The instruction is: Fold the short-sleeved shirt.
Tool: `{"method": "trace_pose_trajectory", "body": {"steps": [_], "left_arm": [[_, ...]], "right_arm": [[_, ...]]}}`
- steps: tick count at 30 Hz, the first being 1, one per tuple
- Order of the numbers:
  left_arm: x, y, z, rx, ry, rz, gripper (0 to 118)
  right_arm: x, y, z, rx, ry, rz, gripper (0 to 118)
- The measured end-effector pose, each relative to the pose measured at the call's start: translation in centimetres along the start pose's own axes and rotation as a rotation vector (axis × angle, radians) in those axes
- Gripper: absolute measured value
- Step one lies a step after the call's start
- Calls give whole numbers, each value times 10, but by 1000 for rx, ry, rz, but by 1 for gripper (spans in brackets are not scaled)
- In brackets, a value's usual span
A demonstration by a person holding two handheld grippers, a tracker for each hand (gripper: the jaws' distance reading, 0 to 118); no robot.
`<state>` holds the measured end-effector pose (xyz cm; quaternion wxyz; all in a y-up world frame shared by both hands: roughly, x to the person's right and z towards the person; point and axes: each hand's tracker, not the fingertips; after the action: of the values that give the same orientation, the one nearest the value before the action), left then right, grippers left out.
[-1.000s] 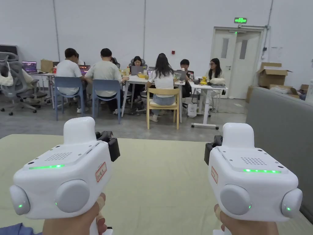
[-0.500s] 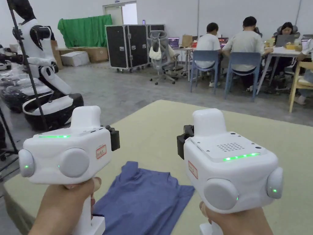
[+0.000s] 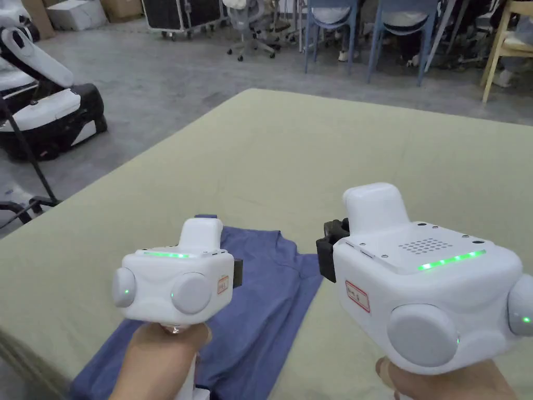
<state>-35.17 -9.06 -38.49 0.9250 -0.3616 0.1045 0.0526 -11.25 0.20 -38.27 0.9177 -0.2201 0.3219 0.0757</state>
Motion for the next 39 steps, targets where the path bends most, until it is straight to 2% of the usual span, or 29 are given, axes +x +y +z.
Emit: {"method": "trace_pose_trajectory", "body": {"steps": [4,6,7,8,9,10,12,14,18,19,20,22,24,26,28,29,32,35,39], "left_arm": [[5,-21,-75,-149,-19,-25,4],[2,-29,-107,-255,-58,56,4],[-2,-32,-121,-321,-75,121,14],[-3,-36,-128,-356,-115,152,62],[-5,-40,-135,-316,-176,164,109],[-4,-41,-133,-252,-176,137,118],[-1,-38,-133,-196,-97,68,118],[-1,-34,-137,-208,-82,25,118],[12,-42,-157,-348,-11,-94,118],[15,-46,-161,-354,0,-117,113],[17,-51,-162,-343,-7,-127,99],[15,-58,-156,-315,12,-143,63],[3,-53,-143,-257,10,-53,4],[-11,-49,-134,-248,32,21,4],[-28,-36,-122,-253,-78,172,4],[-28,-30,-113,-246,-83,193,4],[-15,2,-70,-160,-56,152,4],[0,36,-25,-88,-134,201,4],[59,82,48,64,-170,110,4]], "right_arm": [[6,-8,-16,-39,6,18,4],[10,-16,-23,-56,9,23,4],[12,-19,-28,-72,11,22,4],[14,-22,-34,-88,6,21,4],[16,-25,-40,-104,-2,18,4],[18,-28,-45,-115,-4,18,4],[21,-32,-51,-127,-6,21,4],[21,-33,-54,-136,-15,17,4],[21,-36,-53,-137,-26,12,4],[21,-37,-50,-136,-28,10,4],[22,-37,-48,-136,-29,8,4],[24,-37,-43,-137,-35,7,4],[28,-36,-33,-136,-43,12,4],[34,-33,-22,-123,-56,1,4],[41,-27,-7,-99,-76,-33,4],[44,-25,0,-87,-82,-51,4],[59,-15,30,-35,-118,-104,4],[78,-3,70,19,-155,-150,4],[107,8,134,94,-233,-180,4]]}}
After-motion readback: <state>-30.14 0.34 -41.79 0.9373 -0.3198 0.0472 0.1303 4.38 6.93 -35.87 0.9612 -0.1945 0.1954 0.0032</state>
